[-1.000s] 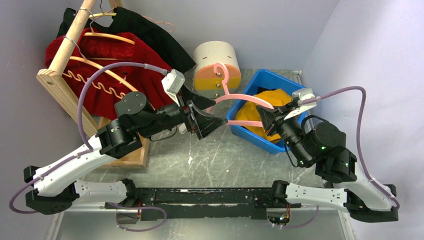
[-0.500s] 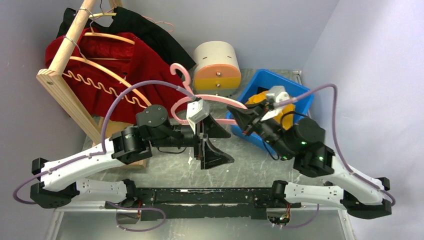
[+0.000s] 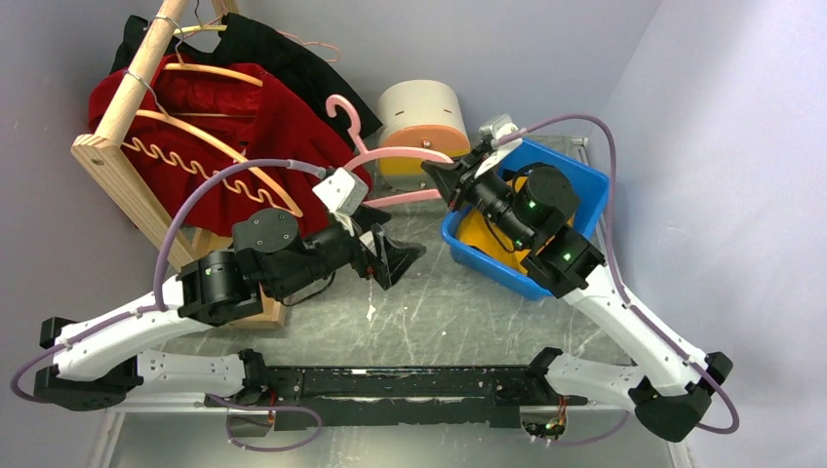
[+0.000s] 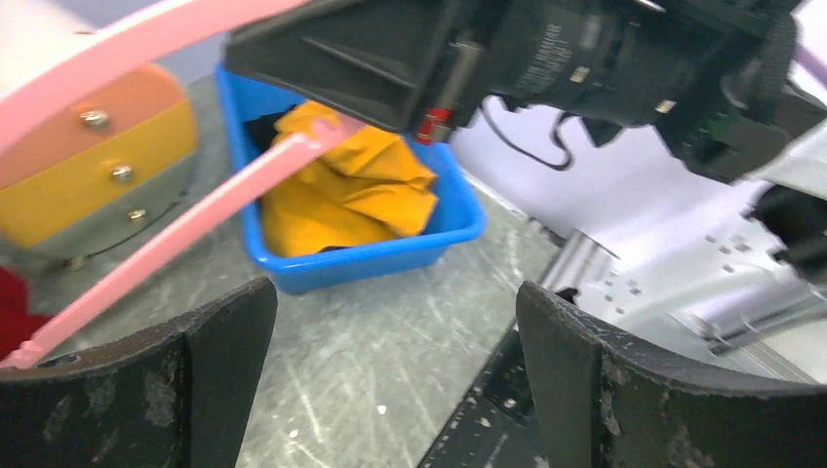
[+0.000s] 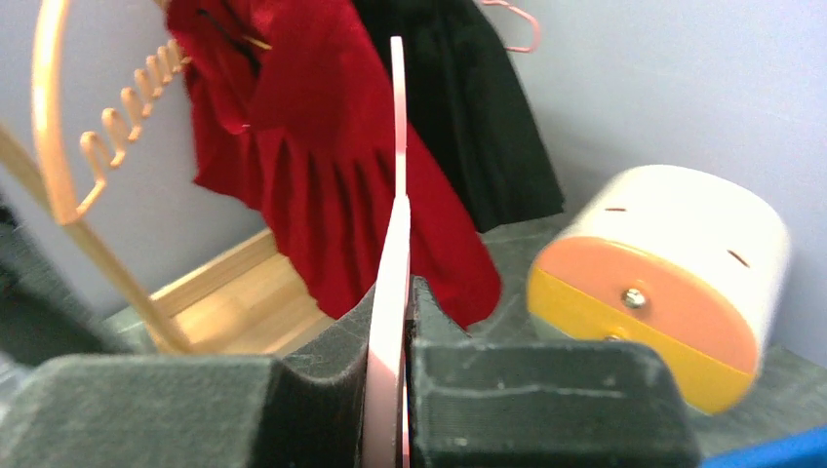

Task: Remove the skirt from the hanger
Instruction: Place the hanger at the clothesline.

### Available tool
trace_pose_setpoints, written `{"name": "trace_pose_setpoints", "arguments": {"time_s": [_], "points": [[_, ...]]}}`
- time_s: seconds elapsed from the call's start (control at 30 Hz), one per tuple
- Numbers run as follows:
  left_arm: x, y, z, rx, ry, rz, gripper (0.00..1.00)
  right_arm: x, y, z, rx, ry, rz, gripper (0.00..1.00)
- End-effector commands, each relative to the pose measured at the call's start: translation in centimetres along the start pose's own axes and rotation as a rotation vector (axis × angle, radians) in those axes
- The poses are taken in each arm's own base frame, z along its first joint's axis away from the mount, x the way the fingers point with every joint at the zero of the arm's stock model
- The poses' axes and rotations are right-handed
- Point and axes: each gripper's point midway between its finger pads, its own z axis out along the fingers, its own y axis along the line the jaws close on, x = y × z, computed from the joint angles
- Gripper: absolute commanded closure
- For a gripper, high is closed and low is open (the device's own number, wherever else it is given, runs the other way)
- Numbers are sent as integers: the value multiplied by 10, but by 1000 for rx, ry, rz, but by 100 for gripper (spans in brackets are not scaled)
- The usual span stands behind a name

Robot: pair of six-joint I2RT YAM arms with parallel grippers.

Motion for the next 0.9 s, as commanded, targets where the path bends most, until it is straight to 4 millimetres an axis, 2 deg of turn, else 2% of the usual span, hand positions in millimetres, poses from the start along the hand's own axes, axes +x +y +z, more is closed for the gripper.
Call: {"name": "trace_pose_setpoints", "arguments": {"time_s": [0.0,0.17,0.3,0.4,0.63,0.87], "points": [[-27,36,-11,-220,-57,21,4,-23,32,2,-250,-75,57,100],[-84,22,-20,-180,-162,49,4,-17,31,9,-311,-70,122,100],[-131,27,-31,-242,-263,89,4,-16,33,16,-379,-90,182,100],[-156,29,-34,-281,-311,116,6,-25,36,21,-419,-137,197,100],[-188,47,-41,-430,-407,94,14,-63,46,31,-510,-280,217,100],[-207,57,-50,-517,-474,85,17,-91,46,38,-516,-422,219,100]]}}
